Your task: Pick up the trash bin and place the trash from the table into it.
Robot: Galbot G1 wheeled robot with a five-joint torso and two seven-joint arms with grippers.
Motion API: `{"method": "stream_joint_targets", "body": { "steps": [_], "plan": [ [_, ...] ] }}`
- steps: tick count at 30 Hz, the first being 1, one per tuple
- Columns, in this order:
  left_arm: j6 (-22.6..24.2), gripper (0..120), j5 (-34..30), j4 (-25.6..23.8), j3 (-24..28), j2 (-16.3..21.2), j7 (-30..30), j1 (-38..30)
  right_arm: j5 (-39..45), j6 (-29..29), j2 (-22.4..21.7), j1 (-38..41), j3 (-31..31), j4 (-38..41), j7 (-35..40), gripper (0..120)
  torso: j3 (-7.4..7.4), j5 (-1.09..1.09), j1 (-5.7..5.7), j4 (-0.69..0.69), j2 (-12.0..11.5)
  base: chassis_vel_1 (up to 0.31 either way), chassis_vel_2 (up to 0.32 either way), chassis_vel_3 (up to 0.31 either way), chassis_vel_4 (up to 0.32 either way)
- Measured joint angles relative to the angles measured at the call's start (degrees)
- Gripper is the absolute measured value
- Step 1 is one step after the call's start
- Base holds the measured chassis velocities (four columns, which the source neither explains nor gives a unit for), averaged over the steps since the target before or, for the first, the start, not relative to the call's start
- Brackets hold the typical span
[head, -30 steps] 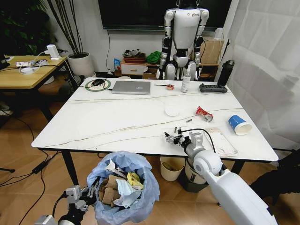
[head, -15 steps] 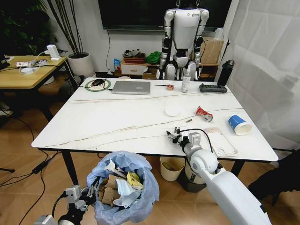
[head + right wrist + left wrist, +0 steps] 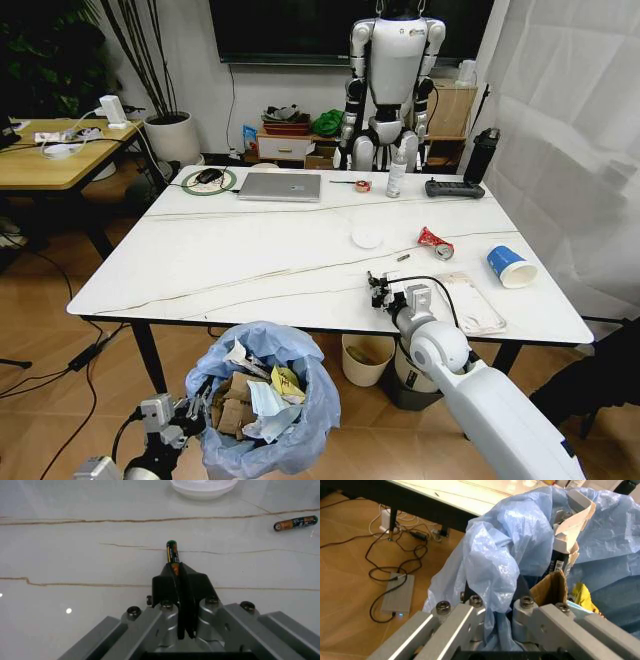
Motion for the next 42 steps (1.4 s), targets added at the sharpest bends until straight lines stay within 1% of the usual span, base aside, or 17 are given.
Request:
{"method": "stream_joint_targets", "body": {
  "steps": [5, 7, 10, 12, 15, 18, 21, 23, 26, 28, 32, 33, 36, 37, 40, 41, 42],
  "plan": [
    [0.0, 1, 0.0, 0.0, 0.0, 0.0, 0.0, 0.0, 0.0, 0.5, -0.3, -0.2, 0.1, 0.6, -0.5, 0, 0.01, 0.00, 0.00, 0.00, 0.0, 0.000, 0.000, 0.000, 0.000],
    [0.0, 1, 0.0, -0.1, 0.0, 0.0, 0.0, 0.0, 2.0, 2.0, -0.8, -0.3, 0.7, 2.0, -2.1, 0, 0.02, 0.02, 0.00, 0.00, 0.0, 0.000, 0.000, 0.000, 0.000],
    [0.1, 1, -0.1, -0.1, -0.1, 0.0, 0.0, 0.0, 11.2, 6.7, -4.2, -1.8, 1.9, 8.8, -8.8, 0, 0.02, 0.01, 0.00, 0.01, 0.0, 0.000, 0.000, 0.000, 0.000],
    [0.1, 1, -0.1, -0.1, -0.1, 0.0, 0.0, 0.0, 11.8, 7.1, -4.7, -2.0, 1.9, 9.4, -9.5, 0, 0.02, 0.01, 0.00, 0.01, 0.0, 0.000, 0.000, 0.000, 0.000],
    [0.1, 1, -0.2, -0.1, 0.0, 0.0, 0.0, -0.1, 15.7, 11.0, -9.3, -4.4, 0.4, 16.5, -18.5, 0, 0.01, 0.00, 0.00, 0.00, 0.0, 0.000, 0.000, 0.000, 0.000],
    [0.1, 1, -0.2, -0.1, 0.0, 0.0, 0.0, -0.2, 15.6, 13.5, -11.8, -6.1, -1.8, 21.4, -24.8, 0, 0.00, 0.00, 0.00, -0.01, 0.0, 0.000, 0.000, 0.000, 0.000],
    [0.1, 1, -0.4, -0.1, -0.1, 0.1, -0.1, -0.2, 15.5, 14.5, -12.4, -6.5, -3.1, 22.9, -26.5, 0, 0.00, 0.00, 0.00, 0.00, 0.0, 0.000, 0.000, 0.000, 0.000],
    [0.2, 1, -0.6, -0.4, -0.3, 0.2, -0.1, -0.3, 14.7, 16.0, -13.4, -6.7, -5.9, 24.7, -28.7, 0, 0.00, 0.00, 0.00, 0.00, 0.0, 0.000, 0.000, 0.000, 0.000],
    [0.2, 1, -0.8, -0.5, -0.4, 0.3, -0.2, -0.3, 13.9, 16.4, -14.0, -6.8, -7.8, 25.6, -29.3, 0, 0.00, 0.00, 0.00, 0.00, 0.0, 0.000, 0.000, 0.000, 0.000],
    [0.2, 1, -1.0, -0.6, -0.4, 0.3, -0.3, -0.3, 12.3, 16.5, -14.6, -7.1, -10.6, 26.4, -29.5, 0, 0.00, 0.00, 0.00, 0.00, 0.0, 0.000, 0.000, 0.000, 0.000],
    [0.2, 1, -1.1, -0.7, -0.4, 0.2, -0.4, -0.3, 7.6, 16.7, -15.1, -8.2, -13.6, 26.0, -29.6, 0, 0.00, 0.00, 0.00, 0.00, 0.0, 0.000, 0.000, 0.000, 0.000],
    [0.2, 1, -1.1, -0.7, -0.4, 0.2, -0.4, -0.3, 7.0, 16.7, -15.1, -8.4, -13.8, 25.9, -29.5, 3, 0.00, 0.00, 0.00, 0.00, 0.0, 0.000, 0.000, 0.000, 0.000],
    [0.2, 1, -1.2, -0.7, -0.4, 0.4, -0.5, -0.4, 5.4, 17.1, -15.1, -9.4, -13.8, 25.3, -29.0, 18, 0.00, 0.00, 0.00, 0.00, 0.0, 0.000, 0.000, 0.000, 0.000],
    [0.2, 1, -1.2, -0.7, -0.4, 0.4, -0.5, -0.4, 5.4, 17.1, -15.1, -9.4, -13.8, 25.3, -29.0, 18, 0.00, 0.00, 0.00, 0.00, 0.0, 0.000, 0.000, 0.000, 0.000],
    [0.2, 1, -1.2, -0.5, -0.4, 0.4, -0.5, -0.5, 5.3, 17.4, -14.2, -9.4, -12.2, 24.7, -28.1, 29, 0.00, -0.01, 0.00, -0.01, 0.0, 0.000, 0.000, 0.000, 0.000],
    [0.2, 1, -1.2, -0.5, -0.3, 0.4, -0.5, -0.5, 5.8, 17.5, -13.6, -9.1, -11.4, 24.3, -27.4, 35, 0.00, 0.00, 0.00, 0.00, 0.0, 0.000, 0.000, 0.000, 0.000],
    [0.2, 1, -1.2, -0.5, -0.3, 0.4, -0.5, -0.5, 5.8, 17.5, -13.6, -9.1, -11.4, 24.3, -27.4, 35, 0.00, 0.00, 0.00, 0.00, 0.0, 0.000, 0.000, 0.000, 0.000]
  ]
}}
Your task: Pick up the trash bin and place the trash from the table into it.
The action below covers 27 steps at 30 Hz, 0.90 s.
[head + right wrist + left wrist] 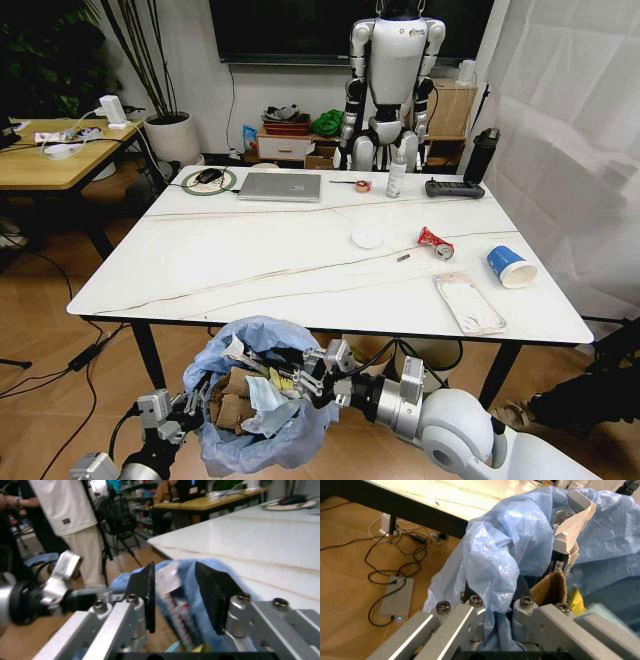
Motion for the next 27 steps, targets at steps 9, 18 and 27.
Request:
{"method": "stream_joint_targets", "body": {
  "steps": [9, 18, 27],
  "plan": [
    [0.0, 1, 0.5, 0.0, 0.3, -0.3, 0.1, 0.0, 1.6, -6.5, 8.9, 7.6, 6.8, -9.5, 22.2, 68, 0.00, -0.01, 0.00, 0.00, 0.0, 0.000, 0.000, 0.000, 0.000],
    [0.0, 1, 0.8, -0.4, 0.2, -0.4, 0.2, 0.3, -0.5, -17.6, 17.2, 16.6, 9.9, -22.2, 37.6, 99, 0.01, -0.01, 0.00, 0.00, 0.0, 0.000, 0.000, 0.000, 0.000],
    [0.0, 1, 0.8, -0.5, 0.0, -0.5, 0.2, 0.4, -0.4, -20.1, 20.5, 23.4, 11.0, -35.9, 38.5, 100, 0.01, -0.01, 0.01, 0.01, 0.0, 0.000, 0.000, 0.000, 0.000]
  ]
}}
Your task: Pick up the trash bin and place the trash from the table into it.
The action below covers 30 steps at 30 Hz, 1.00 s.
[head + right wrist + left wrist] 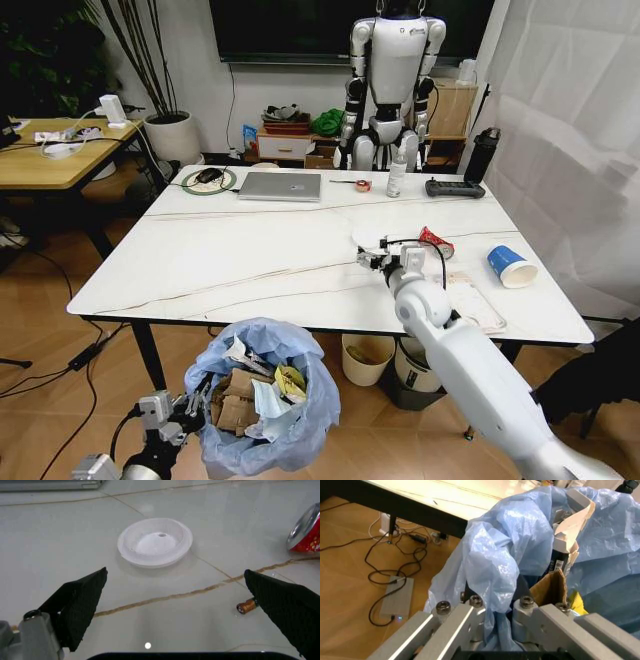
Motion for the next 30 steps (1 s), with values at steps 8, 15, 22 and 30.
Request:
{"method": "stream_joint_targets", "body": {
  "steps": [8, 15, 22, 30],
  "plan": [
    [0.0, 1, -0.3, 0.1, -0.2, 0.3, 0.0, -0.1, -0.3, -0.5, -0.2, 0.4, 2.1, -3.3, -0.4, 100, -0.01, 0.00, 0.00, -0.01, 0.0, 0.000, 0.000, 0.000, 0.000],
    [0.1, 1, -0.4, 0.8, 0.2, 0.5, -0.1, -0.5, -0.3, -1.3, -1.4, -1.2, 3.6, -3.3, -0.4, 100, -0.01, 0.01, 0.00, -0.02, 0.0, 0.000, 0.000, 0.000, 0.000],
    [0.1, 1, -0.5, 0.9, 0.2, 0.7, -0.2, -0.6, 0.1, -1.1, -1.3, -1.3, 4.4, -4.2, -1.5, 86, -0.02, -0.01, -0.01, -0.01, 0.0, 0.000, 0.000, 0.000, 0.000],
    [0.1, 1, -0.6, 1.0, 0.2, 0.7, -0.2, -0.6, 0.0, -0.9, -1.5, -1.8, 4.5, -4.1, -1.7, 57, -0.02, -0.01, -0.01, -0.02, 0.0, 0.000, 0.000, 0.000, 0.000]
  ]
}}
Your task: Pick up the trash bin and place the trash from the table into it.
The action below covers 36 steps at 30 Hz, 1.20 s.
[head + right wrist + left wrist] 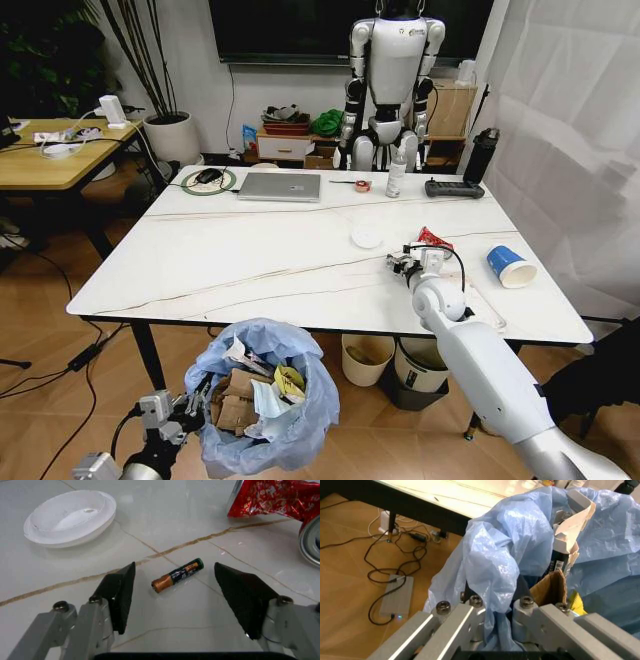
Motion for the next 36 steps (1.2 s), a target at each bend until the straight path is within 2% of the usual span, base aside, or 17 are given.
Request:
{"method": "stream_joint_targets", "body": {
  "steps": [2, 7, 10, 11, 14, 16, 24, 28, 30, 32, 36],
  "plan": [
    [0.0, 1, 0.0, 0.0, 0.0, 0.0, 0.0, 0.0, 0.0, 0.0, -0.1, -0.1, 0.0, 0.1, 0.0, 54, 0.00, 0.00, 0.00, 0.00, 0.0, 0.000, 0.000, 0.000, 0.000],
    [0.0, 1, 0.0, 0.0, 0.1, 0.0, 0.0, -0.1, -0.1, 0.1, -0.7, -0.7, -0.1, 0.6, 0.0, 31, 0.00, 0.00, 0.00, 0.00, 0.0, 0.000, 0.000, 0.000, 0.000],
    [0.0, 1, 0.0, 0.0, 0.1, 0.0, -0.1, -0.1, -0.2, 0.1, -0.8, -0.9, -0.1, 0.8, -0.1, 20, 0.00, 0.00, 0.00, 0.00, 0.0, 0.000, 0.000, 0.000, 0.000],
    [0.0, 1, 0.0, 0.0, 0.1, 0.0, -0.1, -0.1, -0.2, 0.1, -0.8, -0.9, -0.1, 0.8, -0.1, 20, 0.00, 0.00, 0.00, 0.00, 0.0, 0.000, 0.000, 0.000, 0.000],
    [0.0, 1, 0.0, -0.1, 0.1, 0.0, -0.1, 0.0, -0.3, 0.1, -1.0, -1.1, -0.2, 0.9, -0.4, 6, 0.01, 0.00, 0.00, 0.00, 0.0, 0.000, 0.000, 0.000, 0.000],
    [0.0, 1, 0.0, -0.1, 0.1, 0.0, -0.1, 0.0, -0.3, 0.1, -1.1, -1.2, -0.3, 1.1, -0.6, 1, 0.01, 0.00, 0.00, 0.00, 0.0, 0.000, 0.000, 0.000, 0.000],
    [0.0, 1, 0.0, -0.1, 0.2, 0.0, -0.1, -0.1, 3.2, 0.2, -2.7, -2.2, -0.5, 4.6, -1.5, 0, 0.03, 0.06, 0.00, 0.01, 0.0, 0.000, 0.000, 0.000, 0.000],
    [0.0, 1, 0.0, -0.1, 0.3, 0.0, -0.1, -0.1, 9.1, 2.3, -6.3, -4.4, -0.8, 13.4, -6.2, 0, 0.03, 0.02, 0.01, 0.02, 0.0, 0.000, 0.000, 0.000, 0.000],
    [0.0, 1, 0.0, -0.1, 0.1, 0.1, -0.1, -0.1, 12.3, 3.7, -9.0, -6.7, -2.6, 20.4, -9.2, 0, 0.02, 0.02, 0.01, 0.01, 0.0, 0.000, 0.000, 0.000, 0.000],
    [0.0, 1, -0.1, -0.1, 0.1, 0.2, -0.1, -0.1, 12.6, 4.4, -9.6, -7.3, -3.3, 22.2, -10.3, 0, 0.02, 0.03, 0.00, 0.00, 0.0, 0.000, 0.000, 0.000, 0.000],
    [0.0, 1, -0.2, -0.3, -0.1, 0.1, -0.1, 0.0, 14.1, 7.9, -13.0, -9.8, -8.0, 31.4, -17.8, 0, 0.01, 0.02, 0.00, 0.01, 0.0, 0.000, 0.000, 0.000, 0.000]
  ]
}}
